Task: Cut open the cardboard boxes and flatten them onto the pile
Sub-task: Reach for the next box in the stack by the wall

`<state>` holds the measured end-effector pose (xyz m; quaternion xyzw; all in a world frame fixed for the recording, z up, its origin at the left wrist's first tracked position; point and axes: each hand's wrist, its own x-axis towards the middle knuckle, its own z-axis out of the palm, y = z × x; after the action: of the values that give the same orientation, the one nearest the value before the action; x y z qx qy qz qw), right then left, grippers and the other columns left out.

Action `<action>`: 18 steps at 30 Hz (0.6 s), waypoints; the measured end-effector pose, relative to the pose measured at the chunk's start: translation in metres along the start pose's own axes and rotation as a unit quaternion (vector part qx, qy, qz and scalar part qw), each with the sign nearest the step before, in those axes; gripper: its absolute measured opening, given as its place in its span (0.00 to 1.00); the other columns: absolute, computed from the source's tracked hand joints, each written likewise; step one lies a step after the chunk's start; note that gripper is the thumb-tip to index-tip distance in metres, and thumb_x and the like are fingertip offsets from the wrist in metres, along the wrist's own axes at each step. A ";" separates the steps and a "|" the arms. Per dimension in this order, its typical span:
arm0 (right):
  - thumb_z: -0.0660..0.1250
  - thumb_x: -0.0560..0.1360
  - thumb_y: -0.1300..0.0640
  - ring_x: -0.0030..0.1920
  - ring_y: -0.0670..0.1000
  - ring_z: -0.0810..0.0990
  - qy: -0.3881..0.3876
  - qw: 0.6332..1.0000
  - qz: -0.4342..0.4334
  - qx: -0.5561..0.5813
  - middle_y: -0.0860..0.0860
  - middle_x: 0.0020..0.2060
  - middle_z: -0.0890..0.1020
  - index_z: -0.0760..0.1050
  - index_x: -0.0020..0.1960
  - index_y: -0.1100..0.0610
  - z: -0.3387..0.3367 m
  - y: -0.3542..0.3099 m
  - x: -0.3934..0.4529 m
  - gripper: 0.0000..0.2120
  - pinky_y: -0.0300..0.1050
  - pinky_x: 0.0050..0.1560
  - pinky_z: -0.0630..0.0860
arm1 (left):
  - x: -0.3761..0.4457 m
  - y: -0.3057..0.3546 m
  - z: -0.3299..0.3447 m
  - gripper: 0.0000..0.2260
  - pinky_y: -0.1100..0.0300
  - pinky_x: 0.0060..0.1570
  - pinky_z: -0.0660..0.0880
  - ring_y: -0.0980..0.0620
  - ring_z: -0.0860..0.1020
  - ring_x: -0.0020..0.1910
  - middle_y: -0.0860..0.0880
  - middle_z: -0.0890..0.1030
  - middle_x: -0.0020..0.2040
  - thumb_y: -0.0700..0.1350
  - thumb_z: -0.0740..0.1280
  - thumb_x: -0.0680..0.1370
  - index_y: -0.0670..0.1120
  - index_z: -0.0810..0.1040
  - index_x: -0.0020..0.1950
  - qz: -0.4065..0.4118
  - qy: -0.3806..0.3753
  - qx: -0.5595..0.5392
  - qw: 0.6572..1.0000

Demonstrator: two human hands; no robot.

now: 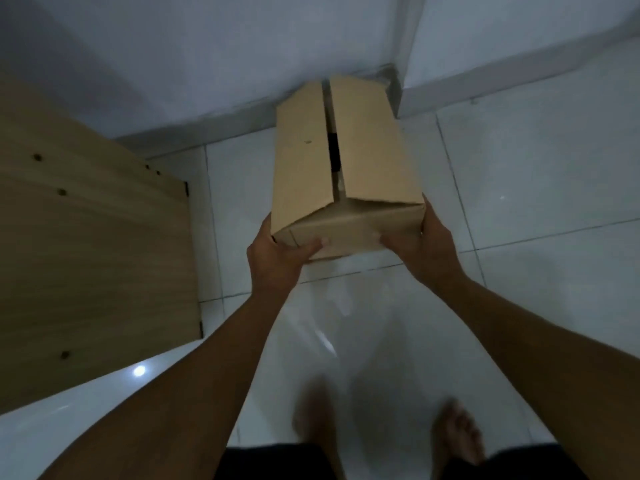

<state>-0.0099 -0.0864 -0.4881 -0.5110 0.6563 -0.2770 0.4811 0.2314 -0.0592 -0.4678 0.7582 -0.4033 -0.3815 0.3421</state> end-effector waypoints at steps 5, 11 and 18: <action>0.78 0.70 0.44 0.49 0.34 0.75 0.050 0.998 0.023 0.020 0.33 0.54 0.76 0.69 0.72 0.44 -0.066 -0.148 -0.074 0.34 0.21 0.45 0.68 | -0.062 0.139 -0.077 0.35 0.53 0.55 0.82 0.57 0.82 0.56 0.56 0.84 0.56 0.62 0.82 0.64 0.52 0.78 0.66 -0.010 -0.011 -0.022 1.000; 0.76 0.66 0.33 0.55 0.43 0.79 0.140 0.990 -0.016 0.028 0.43 0.55 0.80 0.75 0.65 0.43 -0.142 -0.341 -0.146 0.30 0.42 0.55 0.77 | -0.131 0.327 -0.167 0.28 0.67 0.45 0.80 0.60 0.82 0.51 0.56 0.82 0.55 0.59 0.79 0.69 0.52 0.75 0.64 -0.008 0.029 -0.072 0.997; 0.74 0.67 0.32 0.50 0.44 0.77 0.170 0.978 -0.115 0.027 0.45 0.51 0.78 0.77 0.63 0.45 -0.185 -0.547 -0.217 0.29 0.44 0.53 0.77 | -0.198 0.487 -0.302 0.30 0.62 0.48 0.82 0.58 0.82 0.52 0.56 0.81 0.54 0.65 0.78 0.67 0.55 0.73 0.64 0.057 0.108 -0.121 0.985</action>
<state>0.0455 -0.0847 0.1263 -0.5150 0.6576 -0.4314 0.3409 0.2431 -0.0376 0.1384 0.7233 -0.3577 -0.3233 0.4944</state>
